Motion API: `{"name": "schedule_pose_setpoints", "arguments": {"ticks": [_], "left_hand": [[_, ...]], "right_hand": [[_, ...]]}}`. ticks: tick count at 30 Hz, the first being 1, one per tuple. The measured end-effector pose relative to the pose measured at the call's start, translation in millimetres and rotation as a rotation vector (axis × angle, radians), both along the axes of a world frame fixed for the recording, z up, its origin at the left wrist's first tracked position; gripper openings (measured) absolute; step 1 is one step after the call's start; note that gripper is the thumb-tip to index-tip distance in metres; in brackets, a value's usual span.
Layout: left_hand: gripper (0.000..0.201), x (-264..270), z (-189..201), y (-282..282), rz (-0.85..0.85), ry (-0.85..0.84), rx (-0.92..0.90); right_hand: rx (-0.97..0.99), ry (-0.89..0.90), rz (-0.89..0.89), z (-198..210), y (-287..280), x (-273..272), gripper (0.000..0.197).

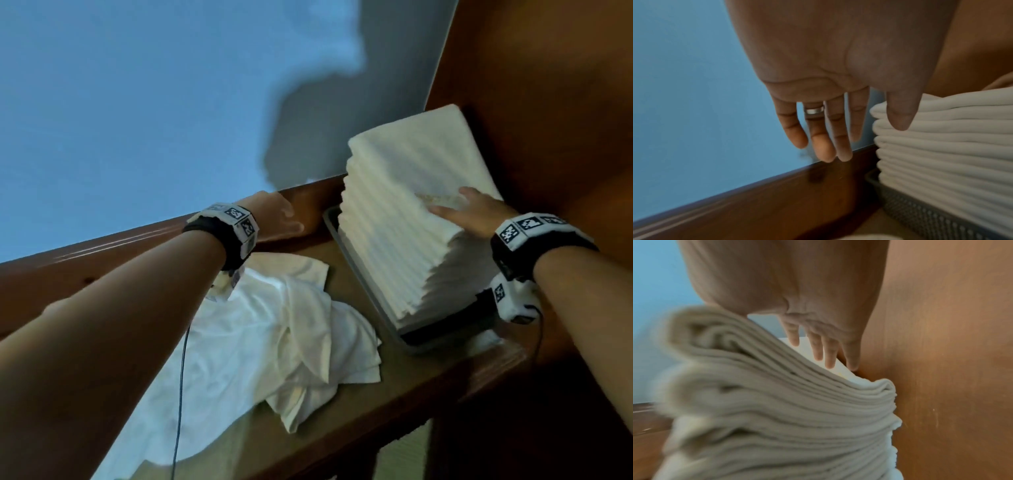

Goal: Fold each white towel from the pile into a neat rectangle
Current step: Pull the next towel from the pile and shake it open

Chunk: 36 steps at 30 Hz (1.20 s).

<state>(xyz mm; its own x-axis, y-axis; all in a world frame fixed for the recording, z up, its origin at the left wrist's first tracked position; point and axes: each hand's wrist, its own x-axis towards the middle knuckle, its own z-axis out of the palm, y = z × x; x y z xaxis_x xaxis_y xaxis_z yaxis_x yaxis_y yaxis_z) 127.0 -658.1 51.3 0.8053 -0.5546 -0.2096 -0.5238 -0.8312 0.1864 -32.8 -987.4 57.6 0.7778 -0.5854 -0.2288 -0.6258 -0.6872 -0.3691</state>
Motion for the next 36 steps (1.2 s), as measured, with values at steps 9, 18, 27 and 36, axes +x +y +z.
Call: {"name": "schedule_pose_setpoints", "arguments": {"ticks": [9, 18, 27, 36], "left_hand": [[0.044, -55, -53, 287, 0.321, 0.082, 0.072], [0.033, -128, -125, 435, 0.439, 0.227, 0.028], [0.037, -94, -152, 480, 0.601, 0.125, -0.107], [0.030, -30, -179, 478, 0.630, 0.124, 0.005]], "right_hand": [[-0.300, -0.327, 0.234, -33, 201, -29, 0.042], [0.065, 0.003, 0.612, -133, 438, -25, 0.030], [0.032, 0.001, 0.858, -175, 547, 59, 0.027], [-0.125, 0.091, 0.869, -192, 590, 136, 0.035]]}}
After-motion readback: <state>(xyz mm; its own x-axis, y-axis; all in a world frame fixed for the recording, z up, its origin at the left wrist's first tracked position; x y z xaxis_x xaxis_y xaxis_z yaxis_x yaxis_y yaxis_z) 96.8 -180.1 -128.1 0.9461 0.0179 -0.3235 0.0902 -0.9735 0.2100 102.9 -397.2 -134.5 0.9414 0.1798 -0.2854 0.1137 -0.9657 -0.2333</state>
